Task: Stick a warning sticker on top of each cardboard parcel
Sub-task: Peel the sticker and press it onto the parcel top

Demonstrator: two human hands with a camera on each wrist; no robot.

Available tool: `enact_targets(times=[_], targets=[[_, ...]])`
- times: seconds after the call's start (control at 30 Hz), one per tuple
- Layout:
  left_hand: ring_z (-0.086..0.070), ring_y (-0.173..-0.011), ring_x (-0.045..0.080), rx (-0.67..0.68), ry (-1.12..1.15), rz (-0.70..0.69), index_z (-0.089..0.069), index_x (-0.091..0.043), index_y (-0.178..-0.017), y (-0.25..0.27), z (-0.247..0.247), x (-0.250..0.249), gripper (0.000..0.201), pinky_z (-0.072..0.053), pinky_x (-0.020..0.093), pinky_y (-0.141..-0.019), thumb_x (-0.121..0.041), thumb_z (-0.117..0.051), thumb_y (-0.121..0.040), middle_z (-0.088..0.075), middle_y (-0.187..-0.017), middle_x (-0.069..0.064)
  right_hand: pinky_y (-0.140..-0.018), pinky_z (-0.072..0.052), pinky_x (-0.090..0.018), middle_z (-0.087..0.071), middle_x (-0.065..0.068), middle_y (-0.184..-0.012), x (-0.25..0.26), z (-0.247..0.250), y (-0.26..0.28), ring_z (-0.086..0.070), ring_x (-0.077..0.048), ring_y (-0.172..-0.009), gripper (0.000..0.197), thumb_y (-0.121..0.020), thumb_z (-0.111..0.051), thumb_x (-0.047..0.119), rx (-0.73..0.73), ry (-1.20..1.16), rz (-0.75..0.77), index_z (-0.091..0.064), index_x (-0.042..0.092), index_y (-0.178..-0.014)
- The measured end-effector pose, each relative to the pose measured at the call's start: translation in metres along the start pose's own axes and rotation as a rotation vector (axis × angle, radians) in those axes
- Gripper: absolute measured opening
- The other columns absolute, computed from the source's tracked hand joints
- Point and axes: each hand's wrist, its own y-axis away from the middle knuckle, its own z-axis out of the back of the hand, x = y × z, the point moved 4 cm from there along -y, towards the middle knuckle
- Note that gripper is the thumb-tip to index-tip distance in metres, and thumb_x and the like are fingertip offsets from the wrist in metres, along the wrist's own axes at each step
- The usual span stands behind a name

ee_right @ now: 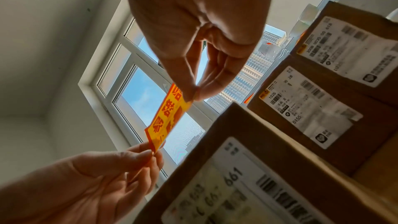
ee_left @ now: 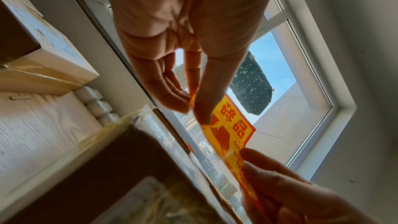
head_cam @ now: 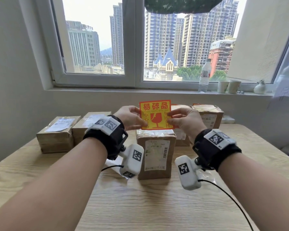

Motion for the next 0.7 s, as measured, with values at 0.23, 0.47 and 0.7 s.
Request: enact_targets(times=[0.23, 0.47, 0.7], targets=[[-0.068, -0.087, 0.020, -0.012, -0.148, -0.033, -0.054, -0.006, -0.114, -0.002, -0.001, 0.011, 0.054, -0.059, 0.027, -0.066, 0.013, -0.076, -0.069, -0.066, -0.099, 0.010, -0.082, -0.059, -0.036, -0.072, -0.005, -0.101, -0.012, -0.008, 0.001, -0.070, -0.019, -0.091, 0.025, -0.073, -0.080, 0.005, 0.029, 0.143, 0.014, -0.072, 0.014, -0.095], [-0.068, -0.082, 0.017, 0.007, -0.165, -0.050, -0.054, -0.006, -0.114, -0.001, -0.003, 0.010, 0.054, -0.059, 0.025, -0.062, 0.012, -0.077, -0.068, -0.067, -0.096, 0.009, -0.083, -0.059, -0.039, -0.072, -0.007, -0.102, -0.014, -0.007, 0.003, -0.070, -0.021, -0.093, 0.024, -0.072, -0.081, 0.004, 0.027, 0.143, 0.028, -0.072, 0.017, -0.090], [-0.069, -0.079, 0.018, 0.024, -0.049, -0.017, -0.055, -0.007, -0.110, 0.001, 0.001, 0.007, 0.047, -0.059, 0.023, -0.058, 0.013, -0.073, -0.072, -0.067, -0.095, 0.009, -0.091, -0.055, -0.042, -0.074, -0.004, -0.098, -0.011, -0.005, 0.001, -0.070, -0.021, -0.094, 0.024, -0.071, -0.082, 0.007, 0.018, 0.113, 0.038, -0.073, 0.017, -0.091]])
